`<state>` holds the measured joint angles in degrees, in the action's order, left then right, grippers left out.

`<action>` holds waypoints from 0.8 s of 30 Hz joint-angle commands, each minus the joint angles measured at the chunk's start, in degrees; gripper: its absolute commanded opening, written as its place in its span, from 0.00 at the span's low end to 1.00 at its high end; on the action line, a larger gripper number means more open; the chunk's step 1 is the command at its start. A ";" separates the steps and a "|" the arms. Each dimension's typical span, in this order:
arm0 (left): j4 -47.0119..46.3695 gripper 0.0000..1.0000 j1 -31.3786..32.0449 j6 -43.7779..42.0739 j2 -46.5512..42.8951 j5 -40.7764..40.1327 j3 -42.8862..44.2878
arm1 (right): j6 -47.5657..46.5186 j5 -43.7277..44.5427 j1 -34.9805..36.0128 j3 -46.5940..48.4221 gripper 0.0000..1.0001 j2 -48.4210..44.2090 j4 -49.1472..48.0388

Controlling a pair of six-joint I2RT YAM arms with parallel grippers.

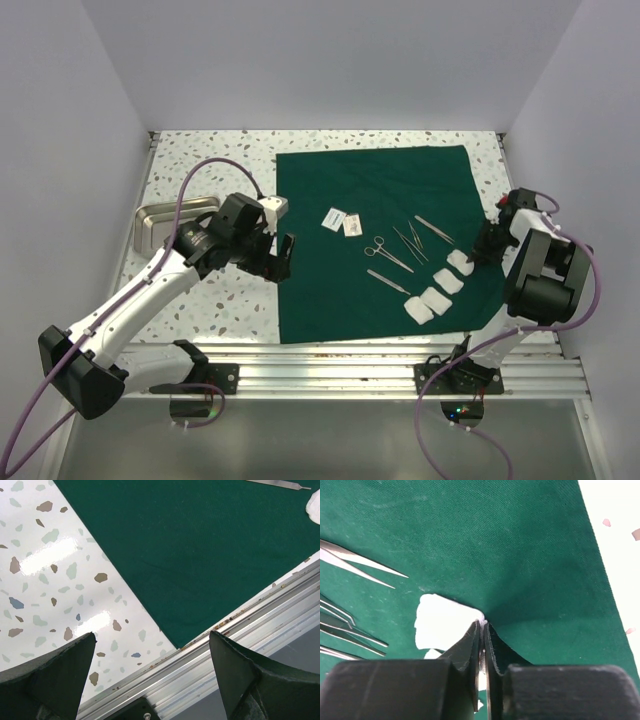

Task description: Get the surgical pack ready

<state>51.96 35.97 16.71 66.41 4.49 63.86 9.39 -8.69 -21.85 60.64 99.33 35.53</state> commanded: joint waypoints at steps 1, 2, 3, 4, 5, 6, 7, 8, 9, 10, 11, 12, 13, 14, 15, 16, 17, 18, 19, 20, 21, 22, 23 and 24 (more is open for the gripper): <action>-1.25 0.99 -0.55 -1.07 -0.93 0.96 0.57 | -0.16 -1.42 0.22 2.55 0.04 -0.54 0.94; -1.34 1.00 -0.46 -1.07 -1.02 1.04 0.48 | -0.16 -1.16 0.22 3.07 0.00 -0.80 1.99; -1.34 0.99 -0.54 -1.07 -1.02 1.13 0.48 | -0.16 -1.07 0.22 3.51 0.00 -1.06 2.52; -1.43 0.99 -0.46 -1.15 -1.20 1.22 0.48 | -0.51 -0.98 0.22 4.48 0.00 -1.85 3.31; -1.43 1.00 -0.46 -1.15 -1.28 1.22 0.39 | -0.77 -1.07 0.22 4.92 0.00 -2.38 4.97; -1.43 1.00 -0.46 -1.15 -1.46 1.22 0.48 | -1.04 -1.42 0.22 5.36 0.00 -3.17 5.77; -1.43 0.99 -0.46 -1.15 -1.64 1.31 0.48 | -1.47 -1.85 0.22 5.80 0.00 -4.13 6.56; -1.51 0.99 -0.46 -1.24 -1.72 1.31 0.48 | -1.65 -2.73 0.22 6.15 0.00 -6.14 8.14; -1.60 1.00 -0.46 -1.24 -1.99 1.40 0.48 | -1.65 -3.52 0.22 6.24 0.00 -7.12 8.94; -1.69 1.00 -0.46 -1.15 -2.16 1.48 0.39 | -1.74 -4.31 0.14 5.98 0.00 -8.26 9.55; -1.87 0.99 -0.46 -1.15 -2.34 1.66 0.22 | -1.65 -5.28 0.22 5.72 0.00 -10.36 10.69; -1.95 0.99 -0.46 -1.15 -2.78 1.83 0.13 | -1.22 -7.11 0.22 5.37 0.00 -10.99 11.40; -2.04 0.99 -0.46 -1.07 -2.95 1.92 -0.13 | -0.78 -8.18 0.14 4.58 0.00 -11.87 12.28; -2.22 0.99 -0.46 -1.07 -3.22 2.27 -0.31 | -0.17 -8.71 0.22 4.14 0.00 -12.57 13.50; -2.31 1.00 -0.46 -0.98 -3.57 2.36 -0.48 | 1.06 -9.58 0.22 3.52 0.00 -14.32 14.04; -2.13 0.99 -0.46 -0.98 -3.83 2.45 -0.57 | 1.77 -10.29 0.22 1.52 0.00 -15.30 13.78; -1.96 0.99 -0.37 -0.98 -4.10 2.36 -0.66 | 2.56 -11.25 0.22 0.28 0.00 -16.35 13.43; -1.87 0.99 -0.37 -0.98 -4.62 2.45 -0.84 | 4.31 -13.26 0.22 -1.04 0.00 -18.36 12.90; -1.69 1.00 -0.37 -0.89 -4.71 2.45 -0.84 | 4.93 -13.72 0.22 -3.31 0.00 -19.16 12.20; -1.52 0.99 -0.28 -0.89 -4.89 2.45 -0.92 | 5.46 -14.16 0.31 -4.47 0.00 -19.96 11.59; -1.43 0.99 -0.28 -0.89 -5.15 2.45 -0.84 | 6.25 -14.60 0.31 -5.70 0.00 -20.57 10.97; -1.34 0.99 -0.19 -0.89 -5.15 2.36 -0.75 | 6.52 -15.47 0.23 -7.54 0.00 -20.49 10.10; -1.17 0.99 -0.02 -0.89 -5.15 2.54 -0.75 | 6.87 -16.00 0.31 -8.43 0.00 -20.40 9.74; -1.25 0.99 -0.02 -0.80 -5.07 2.63 -0.75 | 7.31 -16.53 0.31 -9.91 0.00 -20.23 9.21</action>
<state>51.90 35.99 16.71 62.11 6.02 63.46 13.69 -20.97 -21.74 54.00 79.53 45.69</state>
